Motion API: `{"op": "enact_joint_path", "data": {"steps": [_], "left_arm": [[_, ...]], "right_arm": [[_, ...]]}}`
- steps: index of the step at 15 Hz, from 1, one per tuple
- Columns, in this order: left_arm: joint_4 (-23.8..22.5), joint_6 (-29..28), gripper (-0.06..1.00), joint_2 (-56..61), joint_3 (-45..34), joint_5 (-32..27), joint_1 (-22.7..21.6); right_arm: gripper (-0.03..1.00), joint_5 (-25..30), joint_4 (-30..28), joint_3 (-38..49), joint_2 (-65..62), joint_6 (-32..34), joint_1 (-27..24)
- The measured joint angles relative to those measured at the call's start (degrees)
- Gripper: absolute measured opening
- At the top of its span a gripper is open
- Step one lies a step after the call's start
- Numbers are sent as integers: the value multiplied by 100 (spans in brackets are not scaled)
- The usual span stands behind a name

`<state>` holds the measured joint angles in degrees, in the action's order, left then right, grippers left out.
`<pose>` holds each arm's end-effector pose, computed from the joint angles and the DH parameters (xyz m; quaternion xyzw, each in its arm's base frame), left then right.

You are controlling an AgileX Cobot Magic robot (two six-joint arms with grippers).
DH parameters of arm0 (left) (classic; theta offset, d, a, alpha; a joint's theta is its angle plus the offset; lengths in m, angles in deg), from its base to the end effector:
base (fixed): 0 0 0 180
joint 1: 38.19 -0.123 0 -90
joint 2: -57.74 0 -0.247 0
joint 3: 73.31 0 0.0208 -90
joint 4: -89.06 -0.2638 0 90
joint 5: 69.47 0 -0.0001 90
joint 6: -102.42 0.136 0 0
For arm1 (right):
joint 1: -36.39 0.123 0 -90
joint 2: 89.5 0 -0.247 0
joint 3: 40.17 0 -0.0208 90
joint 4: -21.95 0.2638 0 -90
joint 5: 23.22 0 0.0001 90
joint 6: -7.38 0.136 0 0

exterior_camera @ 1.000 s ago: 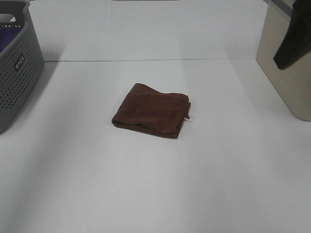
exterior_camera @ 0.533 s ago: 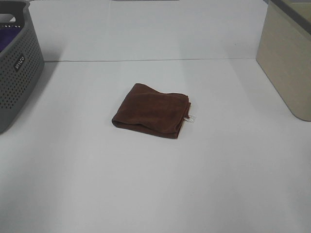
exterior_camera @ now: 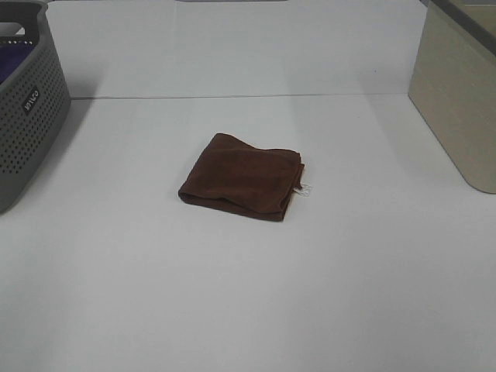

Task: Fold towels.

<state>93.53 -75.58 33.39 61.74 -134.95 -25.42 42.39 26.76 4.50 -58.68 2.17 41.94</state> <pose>0.1059 -0.0339 0.2420 0.1173 0.9150 -0.0749 0.3788 0.1217 0.0223 0.2303 -0.0847 0.9383 0.0428 0.3326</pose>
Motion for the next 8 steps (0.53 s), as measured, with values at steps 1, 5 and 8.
{"op": "enact_joint_path", "data": {"steps": [1,5,8], "left_arm": [[155,178,60,40,-17,132,0],[682,951,60,46,-195,447,0],[699,974,60,46,-195,464,0]], "right_arm": [[75,-74,132,23,-281,-172,0],[75,-390,498,218,-997,-751,0],[75,-407,539,223,-1003,-768,0]]}}
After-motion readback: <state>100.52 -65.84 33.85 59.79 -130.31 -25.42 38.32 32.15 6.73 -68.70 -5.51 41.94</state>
